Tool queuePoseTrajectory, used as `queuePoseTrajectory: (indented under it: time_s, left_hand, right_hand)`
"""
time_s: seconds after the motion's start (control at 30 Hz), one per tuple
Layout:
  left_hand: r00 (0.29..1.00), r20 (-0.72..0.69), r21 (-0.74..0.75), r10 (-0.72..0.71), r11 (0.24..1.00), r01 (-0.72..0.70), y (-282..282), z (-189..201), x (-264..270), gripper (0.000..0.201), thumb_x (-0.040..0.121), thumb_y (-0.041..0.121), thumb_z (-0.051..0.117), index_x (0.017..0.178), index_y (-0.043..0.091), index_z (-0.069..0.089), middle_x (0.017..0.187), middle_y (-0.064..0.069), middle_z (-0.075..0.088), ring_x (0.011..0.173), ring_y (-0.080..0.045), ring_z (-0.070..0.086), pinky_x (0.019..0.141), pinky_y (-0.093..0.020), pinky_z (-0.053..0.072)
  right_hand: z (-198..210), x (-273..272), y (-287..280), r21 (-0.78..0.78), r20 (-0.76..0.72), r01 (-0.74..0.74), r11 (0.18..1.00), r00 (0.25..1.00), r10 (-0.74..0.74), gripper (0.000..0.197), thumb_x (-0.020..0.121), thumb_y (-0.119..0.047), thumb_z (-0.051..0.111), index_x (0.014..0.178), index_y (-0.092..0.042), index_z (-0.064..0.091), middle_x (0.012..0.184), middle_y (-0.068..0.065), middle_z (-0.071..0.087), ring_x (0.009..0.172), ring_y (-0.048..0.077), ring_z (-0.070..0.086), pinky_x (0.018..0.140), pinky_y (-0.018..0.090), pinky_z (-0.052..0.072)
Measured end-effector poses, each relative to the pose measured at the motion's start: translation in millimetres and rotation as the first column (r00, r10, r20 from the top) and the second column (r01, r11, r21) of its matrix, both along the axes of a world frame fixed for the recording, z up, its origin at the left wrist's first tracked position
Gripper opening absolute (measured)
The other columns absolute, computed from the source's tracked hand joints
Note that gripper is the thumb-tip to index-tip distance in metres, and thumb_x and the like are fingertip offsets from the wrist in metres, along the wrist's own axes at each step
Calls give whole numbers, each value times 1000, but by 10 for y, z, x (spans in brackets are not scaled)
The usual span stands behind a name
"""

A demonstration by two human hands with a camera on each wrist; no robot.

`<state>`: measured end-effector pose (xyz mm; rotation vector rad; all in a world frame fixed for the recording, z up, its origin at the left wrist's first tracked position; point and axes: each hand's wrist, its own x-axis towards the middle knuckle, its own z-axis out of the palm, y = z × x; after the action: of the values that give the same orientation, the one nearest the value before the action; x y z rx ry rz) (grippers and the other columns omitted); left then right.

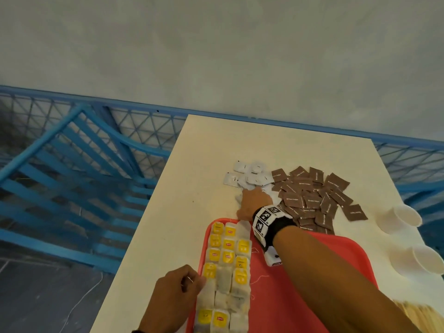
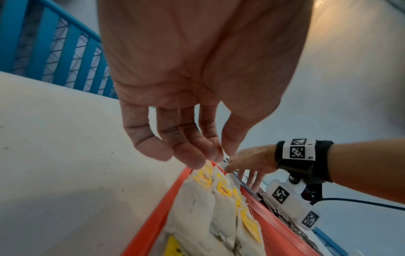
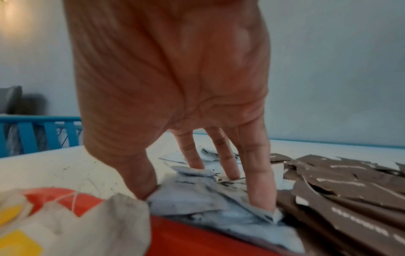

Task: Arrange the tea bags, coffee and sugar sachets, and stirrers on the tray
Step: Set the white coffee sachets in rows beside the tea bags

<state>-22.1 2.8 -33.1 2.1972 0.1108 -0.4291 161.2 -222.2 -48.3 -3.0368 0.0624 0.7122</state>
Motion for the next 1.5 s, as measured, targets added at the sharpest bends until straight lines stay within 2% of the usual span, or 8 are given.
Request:
queuePoseTrajectory:
  time_s: [0.33, 0.57, 0.77, 0.9, 1.0, 1.13, 1.3, 1.5]
  left_hand:
    - [1000, -5, -33, -10, 999, 10, -36, 54, 39, 23, 91, 36, 67, 73, 22, 63, 69, -3, 65, 57, -4, 52, 62, -24, 48]
    - [999, 31, -136, -9, 991, 13, -180, 272, 125, 22, 92, 34, 66, 76, 18, 66, 69, -5, 67, 63, -17, 62, 65, -26, 53]
    - [1000, 10, -350, 19, 937, -14, -531, 540, 278, 21, 94, 29, 65, 81, 13, 68, 67, 1, 67, 63, -8, 62, 63, -23, 50]
    - [950, -267, -594, 163, 748, -296, -934, 688, 366, 34, 92, 47, 62, 107, 16, 66, 104, -8, 69, 90, -18, 67, 72, -34, 55]
    - [834, -551, -677, 0, 584, -447, -1232, 739, 296, 51, 88, 66, 54, 112, 22, 66, 111, -6, 66, 101, -25, 64, 92, -52, 52]
    - [704, -661, -748, -260, 306, -589, -1422, 617, 87, 64, 92, 64, 51, 98, 4, 72, 96, -16, 68, 89, -26, 66, 91, -44, 52]
    - [666, -723, -690, -182, 247, -681, -1372, 535, -109, 38, 101, 21, 46, 106, -11, 66, 91, -27, 73, 68, -30, 74, 54, -34, 60]
    - [686, -725, -684, -64, 192, -704, -1137, 405, 62, 37, 97, 10, 50, 128, -9, 54, 119, -31, 65, 97, -36, 67, 76, -48, 60]
  right_hand:
    - [87, -29, 32, -34, 107, -110, 993, 988, 113, 29, 102, -13, 45, 128, -4, 53, 131, 15, 54, 121, 32, 56, 97, 39, 47]
    - [406, -31, -310, 189, 168, 70, 979, 980, -102, 29, 93, 2, 47, 120, -1, 57, 125, 19, 55, 113, 35, 59, 90, 39, 52]
    - [803, -367, -845, 644, 220, 223, 732, 862, -456, 18, 85, 4, 59, 86, -9, 71, 82, 2, 70, 65, 18, 63, 46, 10, 43]
    - [1025, -1000, -890, 836, 100, 188, 515, 871, -481, 25, 85, 2, 66, 88, -20, 77, 87, -9, 74, 71, 15, 69, 62, 29, 58]
    - [941, -1450, -757, 884, 110, 131, 449, 875, -471, 27, 81, 5, 63, 85, -17, 77, 85, -5, 76, 76, 14, 70, 64, 28, 57]
    - [596, -1953, -414, 753, 337, -57, 656, 889, -310, 21, 82, -10, 50, 94, -19, 65, 92, -8, 64, 84, 8, 56, 75, 14, 42]
    - [520, -2225, -270, 265, 309, -185, 946, 946, 98, 60, 77, -44, 15, 119, -16, 47, 113, 3, 45, 102, 26, 44, 77, 40, 40]
    - [647, -2000, -282, 642, 257, -94, 761, 962, -98, 28, 95, -24, 47, 123, -21, 46, 113, -6, 46, 97, 7, 46, 81, 21, 36]
